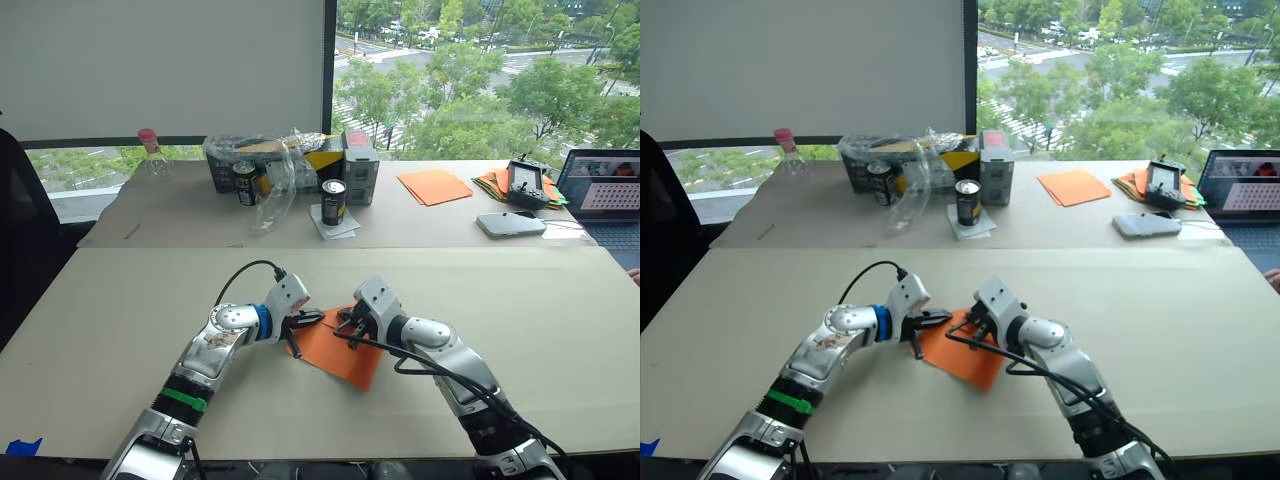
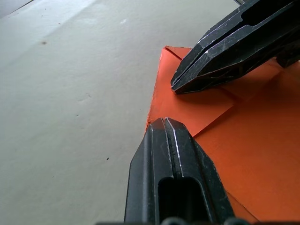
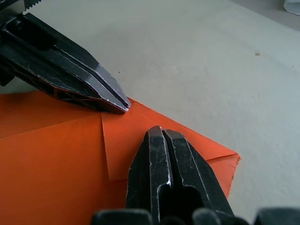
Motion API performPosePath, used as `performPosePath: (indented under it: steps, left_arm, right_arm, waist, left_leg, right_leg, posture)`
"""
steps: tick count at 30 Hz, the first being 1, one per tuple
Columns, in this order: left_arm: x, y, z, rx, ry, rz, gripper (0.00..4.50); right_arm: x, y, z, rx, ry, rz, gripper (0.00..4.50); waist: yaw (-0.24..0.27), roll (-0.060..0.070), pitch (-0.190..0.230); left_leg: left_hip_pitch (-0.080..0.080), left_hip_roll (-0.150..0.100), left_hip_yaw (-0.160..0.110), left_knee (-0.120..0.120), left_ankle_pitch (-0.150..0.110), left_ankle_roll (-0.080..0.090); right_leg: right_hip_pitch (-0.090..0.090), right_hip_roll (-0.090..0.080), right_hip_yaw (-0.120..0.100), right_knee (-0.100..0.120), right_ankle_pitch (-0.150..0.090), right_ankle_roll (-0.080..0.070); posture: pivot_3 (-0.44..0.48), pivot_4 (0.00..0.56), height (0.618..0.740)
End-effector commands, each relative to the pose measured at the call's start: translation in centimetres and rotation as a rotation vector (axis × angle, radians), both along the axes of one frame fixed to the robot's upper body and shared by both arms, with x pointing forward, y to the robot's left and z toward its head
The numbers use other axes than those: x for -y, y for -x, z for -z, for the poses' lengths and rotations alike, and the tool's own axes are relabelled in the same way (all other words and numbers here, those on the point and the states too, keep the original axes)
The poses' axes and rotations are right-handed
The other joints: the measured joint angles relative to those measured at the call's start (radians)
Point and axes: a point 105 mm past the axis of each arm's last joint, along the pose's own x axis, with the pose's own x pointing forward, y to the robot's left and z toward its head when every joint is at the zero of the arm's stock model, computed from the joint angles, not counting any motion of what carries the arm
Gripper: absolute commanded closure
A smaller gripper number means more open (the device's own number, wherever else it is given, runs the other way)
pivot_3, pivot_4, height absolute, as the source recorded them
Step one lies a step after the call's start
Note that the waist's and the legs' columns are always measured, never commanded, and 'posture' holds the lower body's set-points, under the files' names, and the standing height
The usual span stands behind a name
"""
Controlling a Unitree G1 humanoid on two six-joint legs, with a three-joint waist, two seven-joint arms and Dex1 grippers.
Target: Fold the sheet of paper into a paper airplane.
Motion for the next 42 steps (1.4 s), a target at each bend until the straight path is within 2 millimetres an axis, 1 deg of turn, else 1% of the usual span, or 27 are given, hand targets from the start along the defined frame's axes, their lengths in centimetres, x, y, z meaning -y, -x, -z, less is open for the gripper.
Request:
performPosePath:
  steps: [1,2,5,8,10,12,14,16,19,21,24,26,27,28,30,32,36,39,42]
  left_arm:
    - [-3.3,-1.0,1.1,-0.031,-0.073,-0.131,4.49]
    - [-3.7,-1.1,1.1,-0.035,-0.076,-0.151,4.49]
    - [-4.2,-1.1,1.0,-0.043,-0.076,-0.174,4.49]
    - [-4.1,-1.3,0.1,-0.017,-0.048,-0.19,4.49]
    - [-3.5,-1.6,-1.2,0.011,0.029,-0.193,4.49]
    - [-2.0,-1.7,-3.1,0.051,0.148,-0.155,4.49]
    - [-0.9,-1.5,-3.9,0.066,0.186,-0.119,4.49]
    - [0.3,-1.0,-3.3,0.038,0.168,-0.062,4.49]
    - [1.1,-0.2,-2.2,-0.005,0.131,-0.007,4.49]
    - [1.4,0.1,-1.2,-0.038,0.099,0.014,4.49]
    - [1.5,0.6,0.4,-0.073,0.025,0.041,4.49]
    - [1.5,0.5,0.8,-0.075,0.005,0.043,4.49]
    - [1.5,0.5,0.9,-0.08,-0.001,0.046,4.49]
    - [1.6,0.5,1.0,-0.082,-0.004,0.049,4.49]
    - [1.7,0.5,1.1,-0.086,-0.007,0.056,4.49]
    - [1.7,0.4,1.2,-0.086,-0.008,0.059,4.49]
    - [1.8,0.3,1.3,-0.086,-0.008,0.063,4.49]
    - [1.9,0.3,1.3,-0.086,-0.007,0.065,4.49]
    - [1.8,0.3,1.4,-0.088,-0.003,0.06,4.49]
  right_arm:
    - [0.6,0.1,2.0,-0.075,0.057,0.017,4.5]
    - [0.5,0.0,2.2,-0.086,0.058,0.022,4.5]
    - [0.2,-0.3,2.3,-0.094,0.052,0.021,4.5]
    - [-0.1,-0.4,2.1,-0.091,0.048,0.012,4.5]
    - [-0.2,-0.4,2.0,-0.091,0.047,0.01,4.5]
    - [-0.2,-0.4,1.9,-0.089,0.044,0.009,4.5]
    - [-0.1,-0.4,1.6,-0.08,0.039,0.008,4.5]
    - [0.1,-0.6,0.8,-0.064,0.011,0.018,4.5]
    - [0.8,-1.1,-0.2,-0.041,0.004,0.039,4.5]
    - [1.3,-1.3,-0.9,-0.028,-0.002,0.05,4.5]
    - [2.1,-1.5,-2.9,0.012,-0.039,0.073,4.5]
    - [2.7,-1.3,-4.1,0.04,-0.066,0.072,4.5]
    - [3.4,-1.1,-4.5,0.051,-0.076,0.073,4.5]
    - [4.6,-0.9,-4.2,0.045,-0.056,0.087,4.5]
    - [6.8,-0.2,-3.0,0.006,-0.001,0.101,4.5]
    - [7.7,1.0,-1.7,-0.054,0.034,0.075,4.5]
    - [8.0,2.7,-0.2,-0.115,0.08,0.018,4.5]
    - [8.0,3.3,0.5,-0.133,0.108,-0.005,4.5]
    - [7.0,4.1,0.7,-0.16,0.073,-0.056,4.5]
  waist:
    - [-0.003,0.0,0.0]
    - [-0.005,0.0,0.0]
    - [-0.005,0.0,-0.001]
    - [-0.006,0.0,-0.001]
    - [-0.006,0.0,-0.001]
    - [-0.004,0.0,-0.001]
    - [-0.002,0.0,-0.001]
    - [-0.002,0.0,-0.001]
    - [-0.002,0.0,-0.001]
    - [-0.002,0.0,-0.001]
    - [-0.001,0.0,0.0]
    - [0.001,0.0,0.0]
    - [0.001,0.0,0.0]
    - [0.003,0.0,0.0]
    - [0.009,0.0,0.0]
    - [0.012,0.0,0.0]
    - [0.005,0.0,-0.001]
    - [0.006,0.0,-0.001]
    - [0.007,0.0,-0.001]
  left_leg:
    - [0.0,0.0,0.0,0.0,0.0,0.0]
    - [0.001,0.0,0.0,0.0,0.0,0.0]
    - [0.004,0.001,0.0,-0.001,0.0,0.0]
    - [0.007,0.001,0.0,-0.002,0.0,0.0]
    - [0.007,0.001,0.0,-0.002,0.0,0.0]
    - [0.006,0.001,0.0,-0.002,0.0,0.0]
    - [0.005,0.001,0.0,-0.002,0.0,0.0]
    - [0.005,0.0,0.0,-0.002,0.0,0.0]
    - [0.003,0.0,0.0,-0.002,0.0,0.0]
    - [0.001,0.0,0.0,-0.002,0.0,0.0]
    - [-0.001,0.0,0.0,-0.002,0.0,0.0]
    - [-0.001,0.0,0.0,-0.001,0.0,0.0]
    - [-0.001,0.0,0.0,-0.002,0.0,0.0]
    - [-0.001,0.0,0.0,-0.002,0.0,0.0]
    - [-0.001,0.0,0.0,-0.002,0.0,0.0]
    - [-0.001,-0.001,-0.001,-0.001,-0.001,0.001]
    - [0.0,0.0,0.001,-0.002,-0.001,0.001]
    - [0.0,0.001,0.001,-0.002,-0.001,0.001]
    - [0.0,0.0,0.001,-0.001,-0.001,0.001]
  right_leg:
    - [0.0,0.0,0.0,0.0,0.0,0.0]
    - [0.0,0.0,0.0,0.0,0.0,0.0]
    - [0.001,0.001,0.0,0.0,0.0,0.0]
    - [0.002,0.001,0.0,0.0,0.0,0.0]
    - [0.002,0.001,0.0,0.0,0.0,0.0]
    - [0.001,0.001,0.0,0.0,0.0,0.0]
    - [0.001,0.001,0.0,0.0,0.0,0.0]
    - [0.001,0.0,0.0,0.0,0.0,0.0]
    - [0.001,0.0,0.001,0.0,0.0,0.0]
    - [0.0,0.0,0.0,0.0,0.0,0.0]
    - [-0.001,0.0,0.0,0.0,0.0,0.0]
    - [-0.001,0.0,0.0,0.0,0.0,0.0]
    - [-0.001,0.0,0.0,-0.001,0.0,0.0]
    - [-0.001,0.0,0.0,-0.001,0.0,0.0]
    - [-0.001,0.0,0.0,-0.002,0.0,0.0]
    - [0.0,-0.001,-0.001,-0.003,0.0,0.0]
    - [0.001,-0.001,0.0,-0.003,0.0,0.0]
    - [0.001,-0.001,0.0,-0.002,0.0,0.001]
    - [0.001,-0.001,0.0,-0.003,0.0,0.001]
  posture:
    - [0.0,0.15,0.67]
    - [0.0,0.15,0.67]
    - [0.0,0.15,0.67]
    - [0.0,0.15,0.67]
    - [0.0,0.15,0.67]
    - [0.0,0.15,0.67]
    - [0.0,0.15,0.67]
    - [0.0,0.15,0.67]
    - [0.0,0.15,0.67]
    - [0.0,0.15,0.67]
    - [0.0,0.15,0.67]
    - [0.0,0.15,0.67]
    - [0.0,0.15,0.67]
    - [0.0,0.15,0.67]
    - [0.0,0.15,0.67]
    - [0.0,0.15,0.67]
    - [0.0,0.15,0.67]
    - [0.0,0.15,0.67]
    - [0.0,0.15,0.67]
